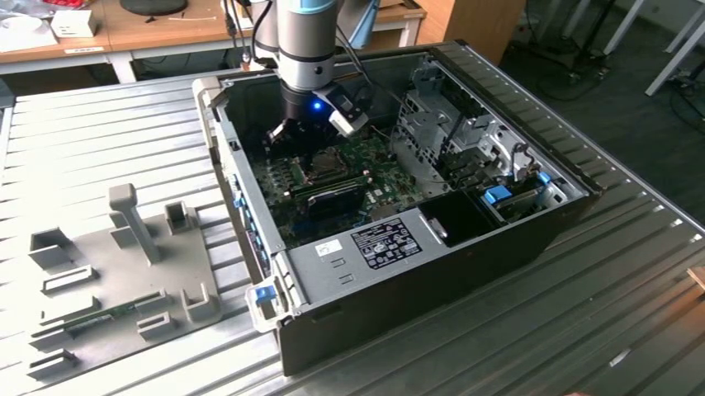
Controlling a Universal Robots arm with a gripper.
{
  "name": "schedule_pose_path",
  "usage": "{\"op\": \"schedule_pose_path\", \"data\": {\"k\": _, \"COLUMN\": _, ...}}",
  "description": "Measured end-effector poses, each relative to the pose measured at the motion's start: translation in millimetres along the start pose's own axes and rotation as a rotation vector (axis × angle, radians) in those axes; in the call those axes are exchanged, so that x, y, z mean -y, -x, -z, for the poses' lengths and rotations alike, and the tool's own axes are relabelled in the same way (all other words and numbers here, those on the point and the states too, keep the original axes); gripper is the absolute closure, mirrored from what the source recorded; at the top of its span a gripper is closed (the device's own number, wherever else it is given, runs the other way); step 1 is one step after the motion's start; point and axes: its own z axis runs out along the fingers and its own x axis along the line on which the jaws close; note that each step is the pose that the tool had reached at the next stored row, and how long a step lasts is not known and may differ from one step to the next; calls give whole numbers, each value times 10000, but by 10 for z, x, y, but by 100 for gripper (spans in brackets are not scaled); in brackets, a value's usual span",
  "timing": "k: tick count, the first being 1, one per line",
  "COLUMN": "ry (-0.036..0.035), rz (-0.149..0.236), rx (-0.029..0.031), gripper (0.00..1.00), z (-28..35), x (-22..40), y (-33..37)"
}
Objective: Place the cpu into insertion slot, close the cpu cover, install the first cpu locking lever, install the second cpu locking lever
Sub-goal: 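Close the cpu cover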
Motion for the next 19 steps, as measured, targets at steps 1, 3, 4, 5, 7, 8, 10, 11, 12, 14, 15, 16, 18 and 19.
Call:
{"op": "schedule_pose_path", "data": {"k": 1, "ry": -1, "rz": 0, "rx": 0, "gripper": 90, "z": 0, "x": 0, "y": 0}}
{"op": "schedule_pose_path", "data": {"k": 3, "ry": -1, "rz": 0, "rx": -1, "gripper": 90, "z": 0, "x": 0, "y": 0}}
{"op": "schedule_pose_path", "data": {"k": 4, "ry": 0, "rz": 0, "rx": -1, "gripper": 90, "z": 0, "x": 0, "y": 0}}
{"op": "schedule_pose_path", "data": {"k": 5, "ry": -1, "rz": 0, "rx": -1, "gripper": 90, "z": 0, "x": 0, "y": 0}}
{"op": "schedule_pose_path", "data": {"k": 7, "ry": -3, "rz": 0, "rx": -2, "gripper": 90, "z": -1, "x": 1, "y": -1}}
{"op": "schedule_pose_path", "data": {"k": 8, "ry": -4, "rz": 0, "rx": -3, "gripper": 90, "z": -1, "x": 1, "y": -1}}
{"op": "schedule_pose_path", "data": {"k": 10, "ry": -4, "rz": 0, "rx": -3, "gripper": 90, "z": -1, "x": 1, "y": -1}}
{"op": "schedule_pose_path", "data": {"k": 11, "ry": -4, "rz": 0, "rx": -3, "gripper": 90, "z": -1, "x": 1, "y": -1}}
{"op": "schedule_pose_path", "data": {"k": 12, "ry": -6, "rz": 0, "rx": -5, "gripper": 90, "z": -1, "x": 2, "y": -1}}
{"op": "schedule_pose_path", "data": {"k": 14, "ry": -8, "rz": 0, "rx": -6, "gripper": 90, "z": -1, "x": 2, "y": -2}}
{"op": "schedule_pose_path", "data": {"k": 15, "ry": -8, "rz": 0, "rx": -6, "gripper": 90, "z": -2, "x": 2, "y": -2}}
{"op": "schedule_pose_path", "data": {"k": 16, "ry": -8, "rz": 0, "rx": -6, "gripper": 90, "z": -2, "x": 2, "y": -2}}
{"op": "schedule_pose_path", "data": {"k": 18, "ry": -10, "rz": 0, "rx": -7, "gripper": 90, "z": -1, "x": 2, "y": -2}}
{"op": "schedule_pose_path", "data": {"k": 19, "ry": -10, "rz": 0, "rx": -7, "gripper": 90, "z": -1, "x": 2, "y": -2}}
